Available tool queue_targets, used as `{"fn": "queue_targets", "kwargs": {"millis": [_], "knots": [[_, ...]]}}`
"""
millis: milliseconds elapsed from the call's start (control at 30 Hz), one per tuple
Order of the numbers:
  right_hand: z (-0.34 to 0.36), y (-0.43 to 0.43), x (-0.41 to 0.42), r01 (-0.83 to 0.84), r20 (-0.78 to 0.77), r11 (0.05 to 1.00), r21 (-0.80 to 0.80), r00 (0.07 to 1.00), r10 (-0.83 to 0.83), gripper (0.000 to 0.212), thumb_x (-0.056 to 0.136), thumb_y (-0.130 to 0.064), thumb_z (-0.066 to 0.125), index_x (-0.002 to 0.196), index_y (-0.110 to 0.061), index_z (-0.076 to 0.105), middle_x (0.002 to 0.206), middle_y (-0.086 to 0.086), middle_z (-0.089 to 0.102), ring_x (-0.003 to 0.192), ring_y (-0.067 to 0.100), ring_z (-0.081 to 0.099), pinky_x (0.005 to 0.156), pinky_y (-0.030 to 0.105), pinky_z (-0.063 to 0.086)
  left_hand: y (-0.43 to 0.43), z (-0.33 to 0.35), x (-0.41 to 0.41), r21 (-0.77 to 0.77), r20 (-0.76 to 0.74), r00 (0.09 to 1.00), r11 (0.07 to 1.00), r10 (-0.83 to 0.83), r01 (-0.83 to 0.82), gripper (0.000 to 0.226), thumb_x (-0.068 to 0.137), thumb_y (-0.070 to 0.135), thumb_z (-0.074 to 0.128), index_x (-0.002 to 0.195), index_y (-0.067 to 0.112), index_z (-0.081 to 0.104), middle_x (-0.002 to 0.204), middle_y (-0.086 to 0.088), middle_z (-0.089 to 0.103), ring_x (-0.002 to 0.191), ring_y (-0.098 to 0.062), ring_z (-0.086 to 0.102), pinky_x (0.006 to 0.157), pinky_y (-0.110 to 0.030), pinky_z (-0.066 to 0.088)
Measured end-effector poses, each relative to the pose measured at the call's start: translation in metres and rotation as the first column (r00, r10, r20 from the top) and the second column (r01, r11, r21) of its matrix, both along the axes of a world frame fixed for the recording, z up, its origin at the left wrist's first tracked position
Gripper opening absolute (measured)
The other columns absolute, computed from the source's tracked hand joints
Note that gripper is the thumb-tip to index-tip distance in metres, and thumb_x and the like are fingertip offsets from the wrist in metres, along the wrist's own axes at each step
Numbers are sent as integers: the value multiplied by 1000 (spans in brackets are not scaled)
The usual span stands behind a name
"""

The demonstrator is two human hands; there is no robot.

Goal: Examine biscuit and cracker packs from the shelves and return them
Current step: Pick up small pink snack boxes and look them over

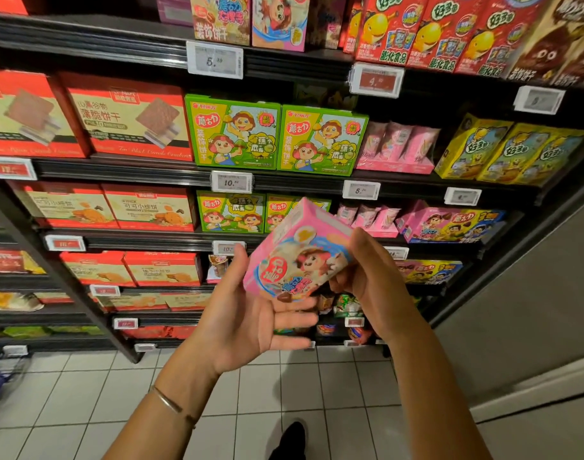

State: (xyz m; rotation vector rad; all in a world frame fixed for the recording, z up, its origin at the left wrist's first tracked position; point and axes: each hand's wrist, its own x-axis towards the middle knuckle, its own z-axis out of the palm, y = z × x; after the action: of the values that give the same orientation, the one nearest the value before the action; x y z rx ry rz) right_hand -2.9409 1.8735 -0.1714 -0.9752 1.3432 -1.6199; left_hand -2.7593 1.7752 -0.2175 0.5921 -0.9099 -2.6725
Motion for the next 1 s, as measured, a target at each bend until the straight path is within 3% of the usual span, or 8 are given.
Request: {"fn": "queue_targets", "kwargs": {"millis": [133,267,400,533,600,733,900,1000], "knots": [[0,-9,-4,110,11,991,80,994,-111,72,52,-97,66,79,-30,78,70,3,71,61,9,65,58,22,50,-3,2,4,-59,-59,977,977,-207,203,113,62,99,51,124,6,69,105,-28,70,74,-35,73,83,-52,58],[4,-19,-5,147,12,977,154,989,-151,64,65,-91,57,81,-33,80,101,29,71,85,28,67,72,33,52,-8,5,5,-131,-47,959,954,-279,271,115,63,101,40,126,8,67,104,-31,70,76,-37,75,78,-49,61],[10,-30,-12,110,109,988,108,986,-122,53,74,-76,65,100,-33,80,99,13,73,75,18,65,60,27,48,-17,16,-4,-233,63,998,972,-13,27,91,74,85,58,128,13,69,117,-25,72,84,-35,76,76,-43,61],[8,-42,-32,81,117,995,-58,990,-74,42,96,-43,56,136,-30,63,121,5,74,114,28,68,93,54,53,-38,26,-10,-414,-42,962,871,270,-262,101,58,42,98,148,38,52,139,-12,67,117,-36,71,90,-41,61],[9,-51,-42,93,90,993,-72,992,-86,37,99,-36,58,136,-37,63,125,0,73,122,26,67,96,51,57,-48,38,-16,-484,-33,946,823,322,-297,91,63,34,93,146,37,55,141,-12,66,126,-40,65,94,-43,59],[27,-79,-61,66,69,989,-136,996,-57,31,100,-41,51,124,-52,68,127,-7,73,118,19,70,85,35,60,-64,63,-43,-479,53,963,853,265,-208,92,71,75,76,142,19,59,133,-13,71,106,-34,75,89,-43,51],[86,-130,-92,136,-131,953,-271,976,-176,39,91,-36,66,129,-37,58,125,-10,71,109,5,70,78,29,56,-104,106,-84,-407,47,982,901,184,-149,84,83,76,36,135,14,60,114,-18,74,75,-27,75,76,-36,56],[131,-153,-113,99,-353,913,-396,901,-251,40,102,-22,65,140,-31,55,137,-3,64,122,18,65,93,47,59,-129,139,-104,-547,43,970,818,238,-176,85,84,81,36,127,14,66,114,-15,75,79,-29,73,69,-36,52]]}}
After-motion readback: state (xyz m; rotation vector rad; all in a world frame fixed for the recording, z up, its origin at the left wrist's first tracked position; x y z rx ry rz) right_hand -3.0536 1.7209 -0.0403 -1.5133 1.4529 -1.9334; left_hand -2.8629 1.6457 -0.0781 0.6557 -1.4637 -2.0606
